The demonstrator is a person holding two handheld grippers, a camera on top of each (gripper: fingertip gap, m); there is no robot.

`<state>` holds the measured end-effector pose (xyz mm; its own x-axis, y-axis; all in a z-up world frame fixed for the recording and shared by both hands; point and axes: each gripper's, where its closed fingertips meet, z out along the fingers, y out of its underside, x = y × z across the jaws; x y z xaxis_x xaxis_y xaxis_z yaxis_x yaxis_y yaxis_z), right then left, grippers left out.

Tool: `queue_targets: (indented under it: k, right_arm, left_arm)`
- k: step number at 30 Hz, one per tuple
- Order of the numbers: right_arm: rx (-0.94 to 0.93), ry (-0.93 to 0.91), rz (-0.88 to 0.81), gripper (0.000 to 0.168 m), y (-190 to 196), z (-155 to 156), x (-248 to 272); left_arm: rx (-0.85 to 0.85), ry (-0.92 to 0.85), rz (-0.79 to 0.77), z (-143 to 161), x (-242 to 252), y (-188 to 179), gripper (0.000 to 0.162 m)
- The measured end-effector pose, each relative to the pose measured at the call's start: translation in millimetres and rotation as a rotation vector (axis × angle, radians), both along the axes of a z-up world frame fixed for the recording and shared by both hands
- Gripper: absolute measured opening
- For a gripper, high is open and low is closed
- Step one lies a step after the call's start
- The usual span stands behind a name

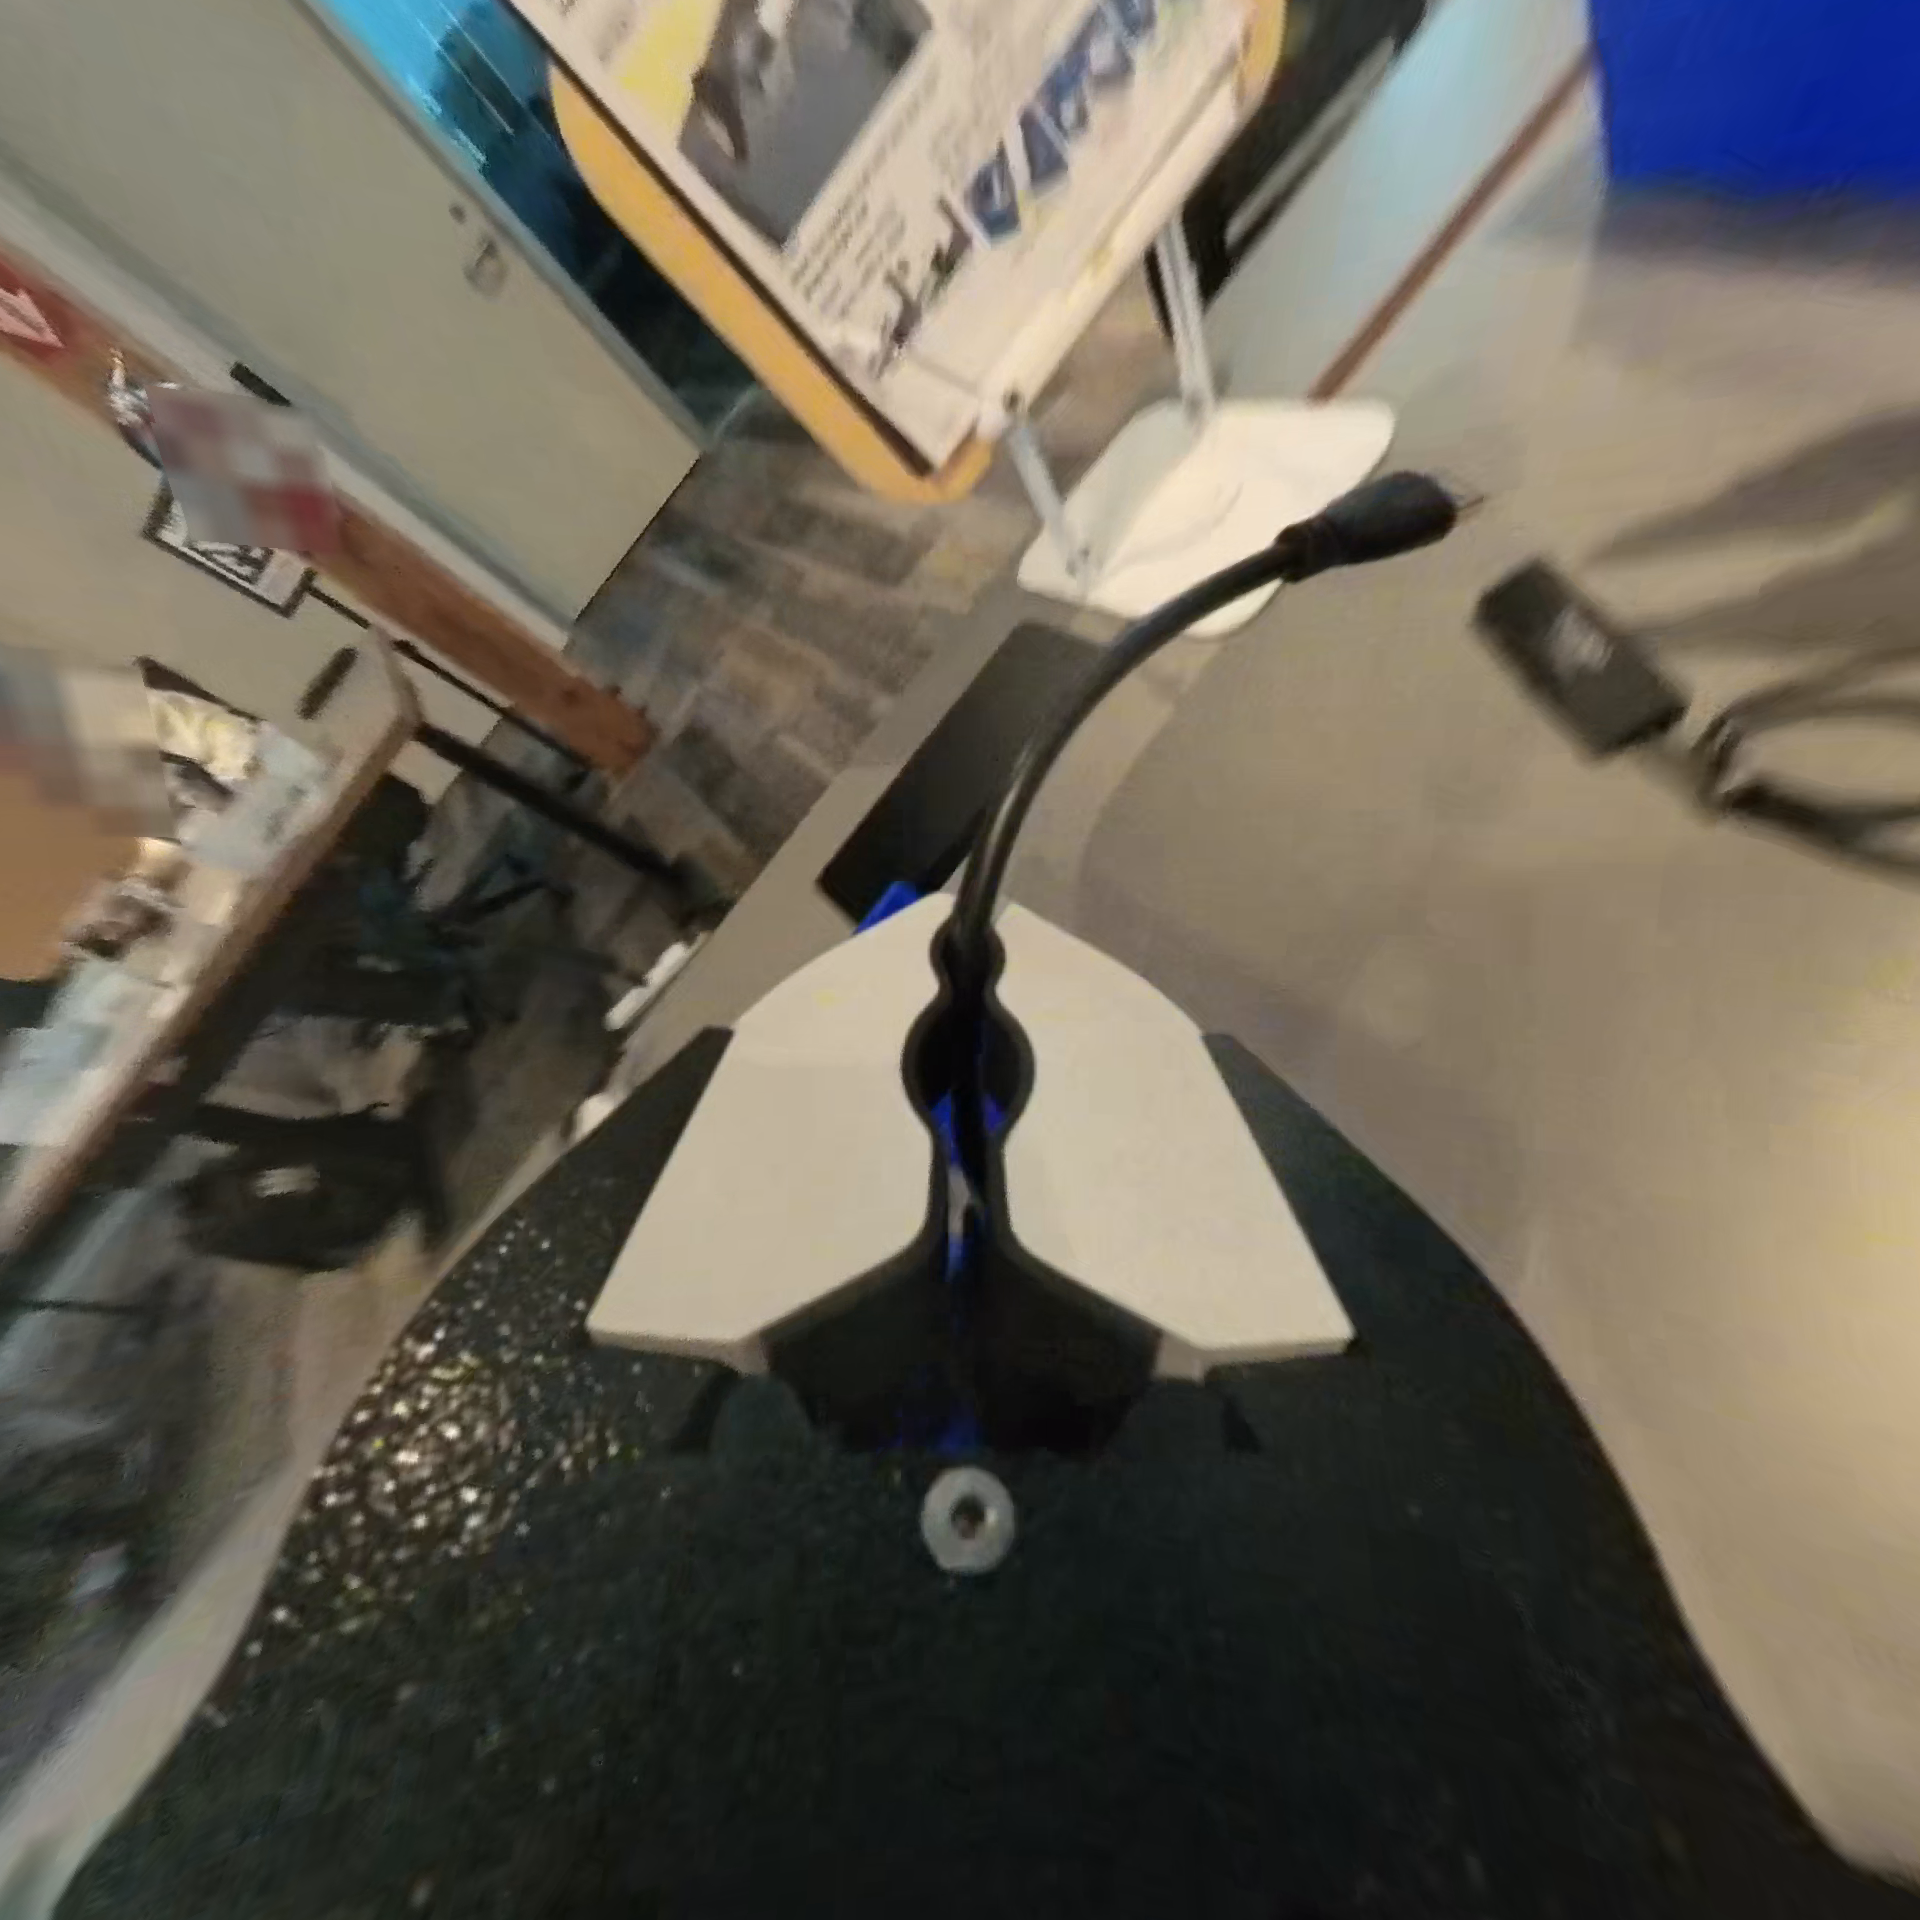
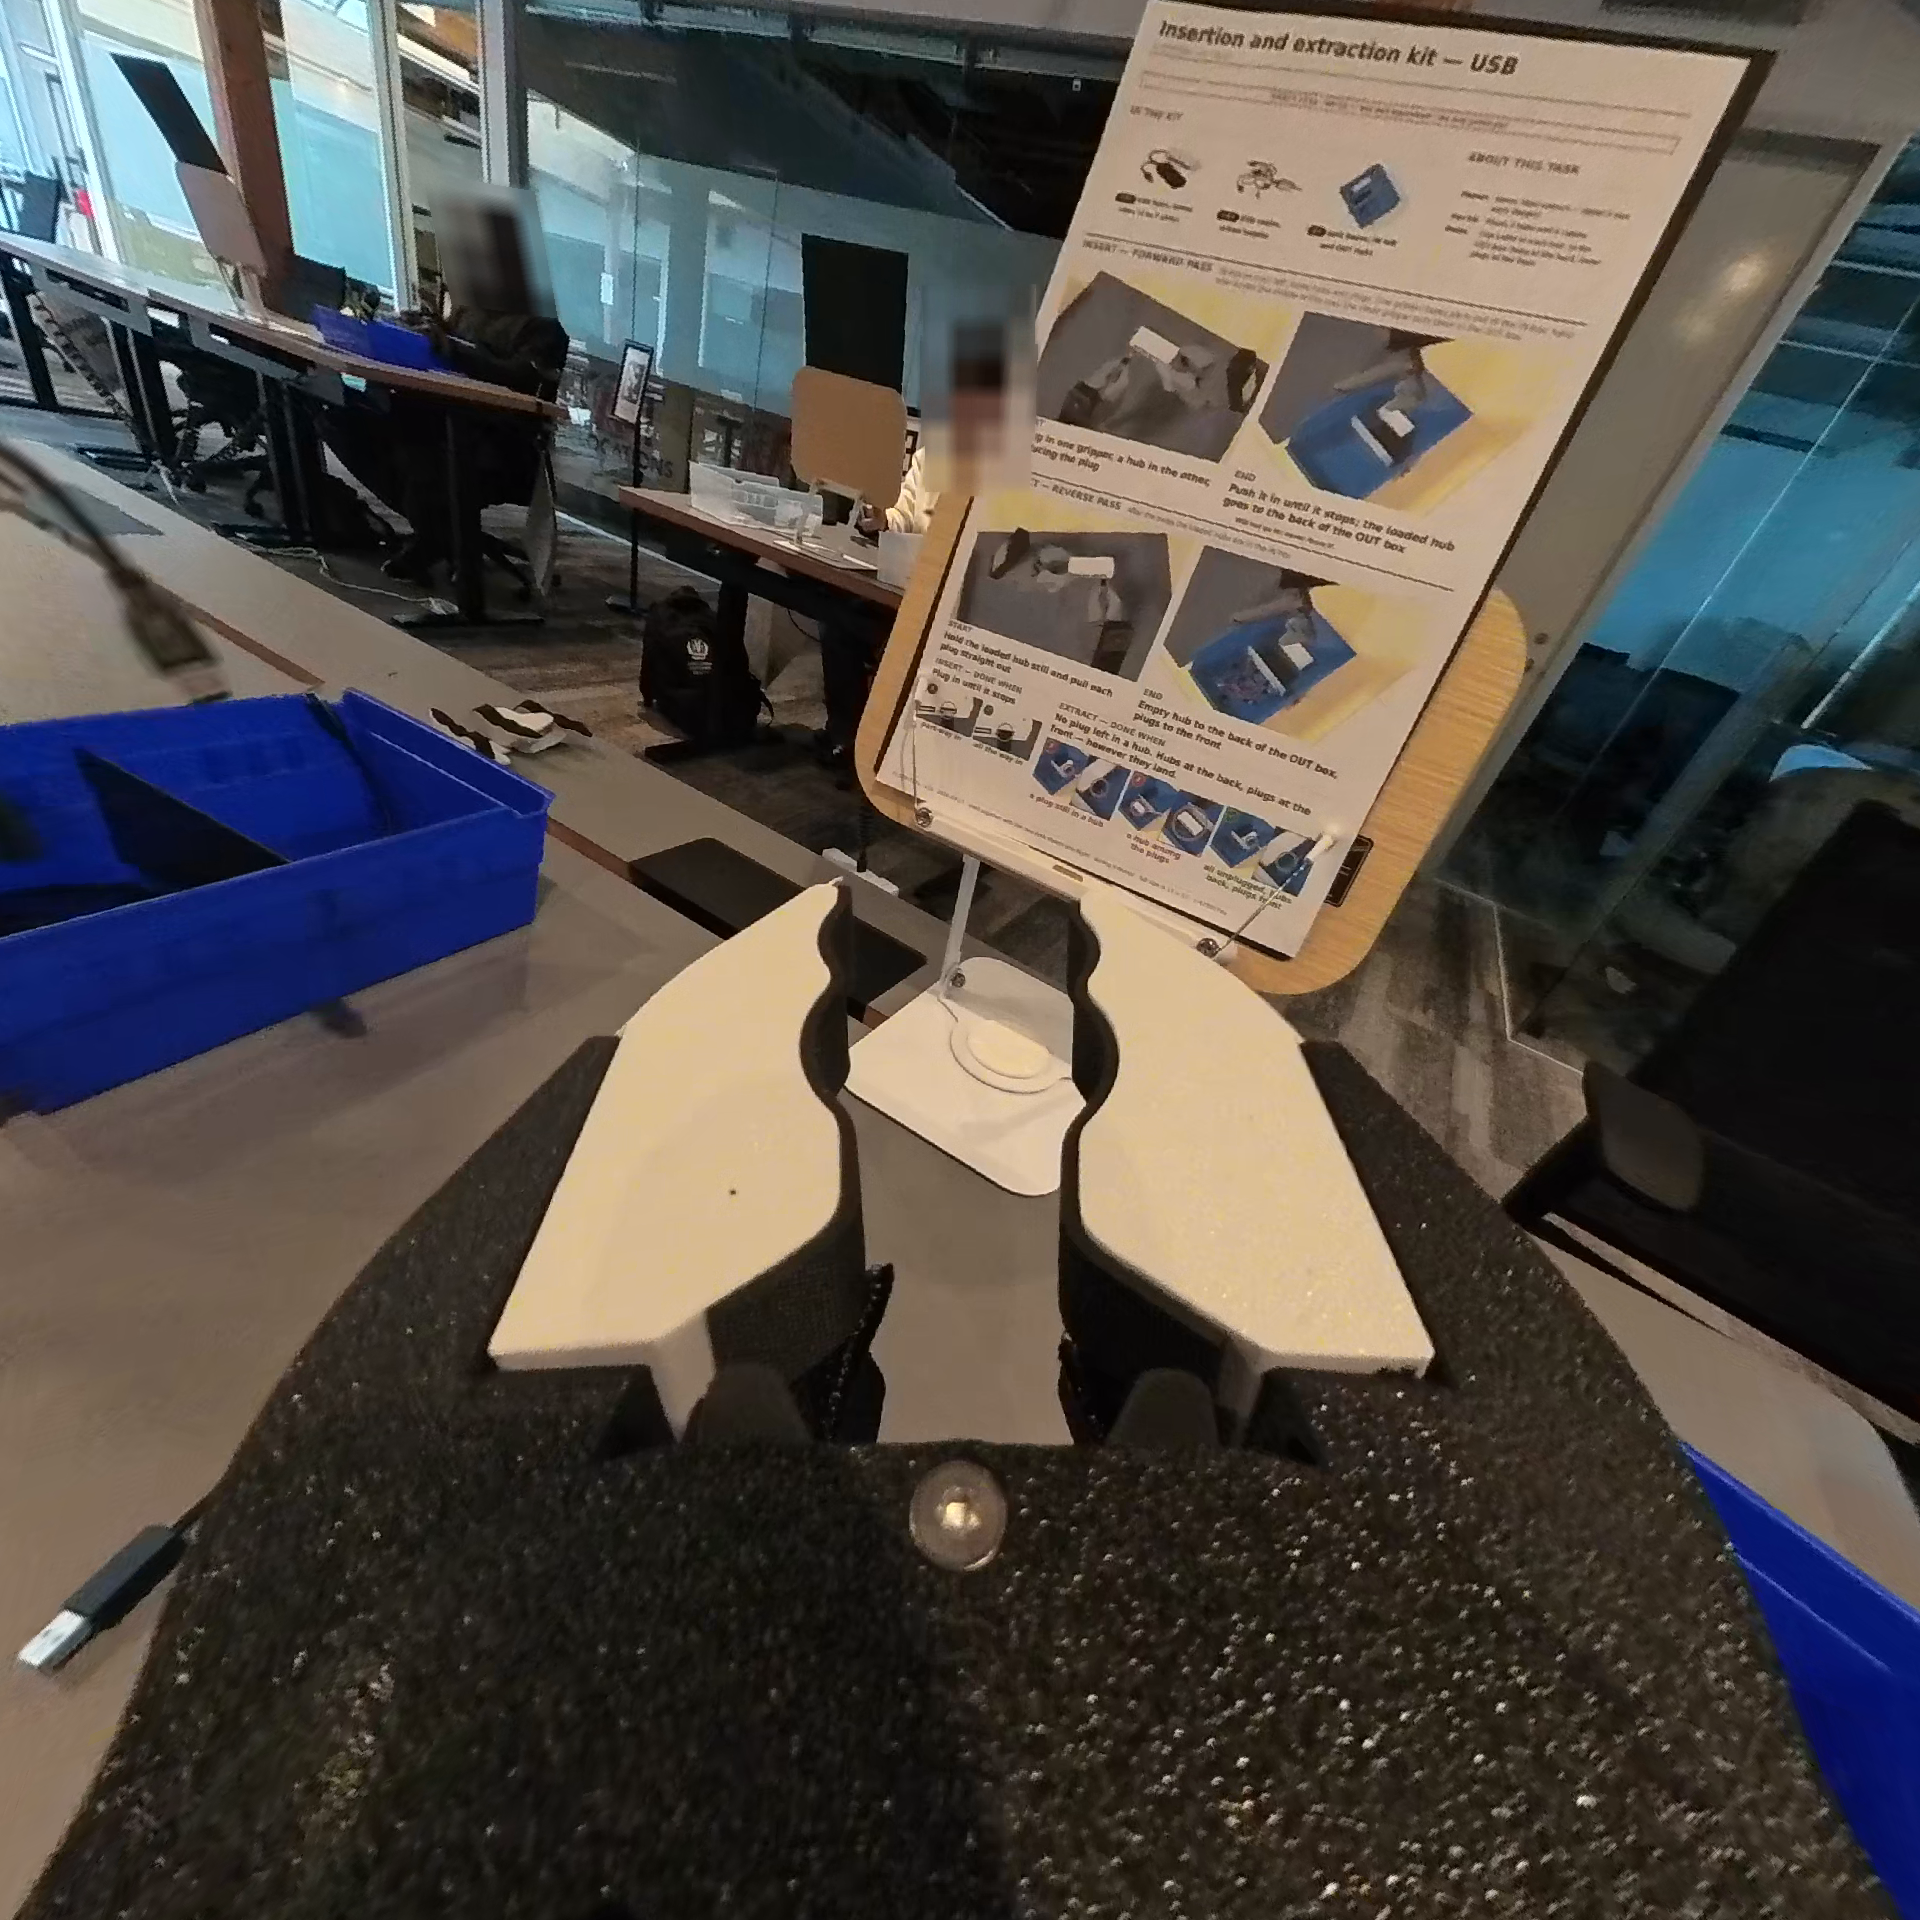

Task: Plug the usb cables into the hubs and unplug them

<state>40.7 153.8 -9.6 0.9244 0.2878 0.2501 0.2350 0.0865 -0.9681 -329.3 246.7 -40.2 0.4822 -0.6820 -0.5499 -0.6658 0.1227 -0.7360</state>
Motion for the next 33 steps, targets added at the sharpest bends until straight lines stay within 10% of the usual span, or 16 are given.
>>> queue_targets:
  k: [18, 33]
  right_arm:
    - [-0.009, 0.005, 0.007, 0.039, 2, -2, 2]
    - [-0.024, -0.019, 0.034, 0.039, 3, -5, -7]
  left_arm:
    - [-0.742, -0.524, 0.014, -132, 186, 41, 0.000]
    - [-0.443, -0.152, -0.168, -140, 200, 10, 0.000]
